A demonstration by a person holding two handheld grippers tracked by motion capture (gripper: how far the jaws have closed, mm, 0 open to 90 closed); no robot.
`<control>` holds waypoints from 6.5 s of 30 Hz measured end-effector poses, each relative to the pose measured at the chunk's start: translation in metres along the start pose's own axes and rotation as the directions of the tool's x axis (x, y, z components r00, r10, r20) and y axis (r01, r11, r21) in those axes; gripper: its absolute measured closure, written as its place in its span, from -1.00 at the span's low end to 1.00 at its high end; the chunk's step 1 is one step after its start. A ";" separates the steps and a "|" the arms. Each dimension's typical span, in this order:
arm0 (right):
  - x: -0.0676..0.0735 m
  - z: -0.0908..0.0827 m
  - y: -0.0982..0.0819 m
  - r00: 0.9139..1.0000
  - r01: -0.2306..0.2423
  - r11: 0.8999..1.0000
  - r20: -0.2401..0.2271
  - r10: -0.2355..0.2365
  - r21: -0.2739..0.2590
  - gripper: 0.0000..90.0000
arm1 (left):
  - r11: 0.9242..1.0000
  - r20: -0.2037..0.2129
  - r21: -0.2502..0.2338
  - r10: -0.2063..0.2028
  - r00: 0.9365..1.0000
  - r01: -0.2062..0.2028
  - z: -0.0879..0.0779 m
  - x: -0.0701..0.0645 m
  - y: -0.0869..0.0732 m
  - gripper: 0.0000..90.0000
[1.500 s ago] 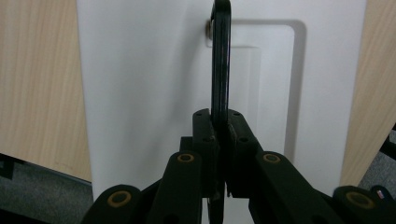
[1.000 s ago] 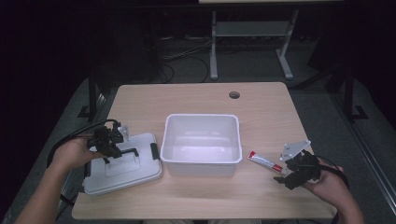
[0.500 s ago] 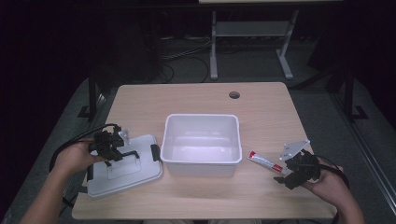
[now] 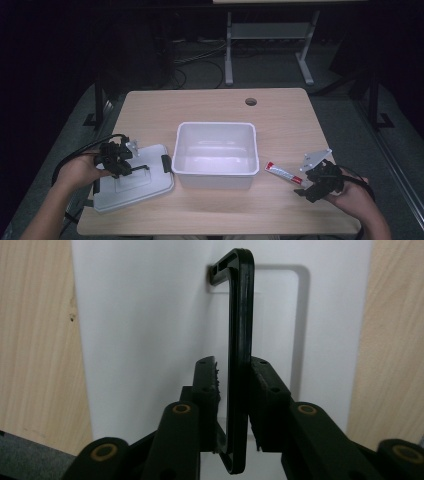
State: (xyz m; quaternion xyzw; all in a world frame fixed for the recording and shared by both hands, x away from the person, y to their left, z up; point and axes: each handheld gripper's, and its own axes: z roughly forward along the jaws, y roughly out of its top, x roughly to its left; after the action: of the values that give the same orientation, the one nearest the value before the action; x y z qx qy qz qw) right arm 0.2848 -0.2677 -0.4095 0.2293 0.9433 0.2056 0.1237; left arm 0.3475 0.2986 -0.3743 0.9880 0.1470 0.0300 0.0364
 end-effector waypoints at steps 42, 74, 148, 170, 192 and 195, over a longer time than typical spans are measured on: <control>-0.021 0.012 0.009 1.000 -0.002 0.989 -0.026 0.006 0.151 -0.54 | 0.995 -0.045 -0.085 -0.061 0.997 0.057 0.003 -0.013 -0.015 -0.20; -0.026 0.039 0.029 0.996 0.070 0.965 -0.072 -0.053 0.253 -0.02 | 0.992 -0.046 -0.094 -0.085 0.995 0.080 0.002 -0.012 -0.028 -0.23; -0.031 0.050 0.041 0.976 0.201 0.919 -0.147 -0.159 0.338 0.53 | 0.988 -0.035 -0.114 -0.109 0.993 0.105 0.005 -0.013 -0.040 -0.27; -0.030 0.012 0.043 0.963 0.257 0.903 -0.172 -0.208 0.344 0.53 | 0.988 -0.038 -0.117 -0.105 0.994 0.100 0.002 -0.013 -0.039 -0.28; -0.031 -0.031 0.065 0.951 0.296 0.895 -0.188 -0.245 0.333 0.53 | 0.988 -0.040 -0.118 -0.103 0.994 0.098 0.000 -0.013 -0.039 -0.30; -0.031 -0.038 0.068 0.950 0.302 0.891 -0.183 -0.252 0.339 0.53 | 0.989 -0.038 -0.114 -0.103 0.994 0.098 -0.001 -0.013 -0.040 -0.30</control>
State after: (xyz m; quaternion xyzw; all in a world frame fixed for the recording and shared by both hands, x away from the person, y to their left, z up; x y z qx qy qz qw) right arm 0.3249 -0.2397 -0.3410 0.0966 0.9941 0.0232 0.0436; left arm 0.3232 0.3328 -0.3774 0.9748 0.1955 0.0581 0.0899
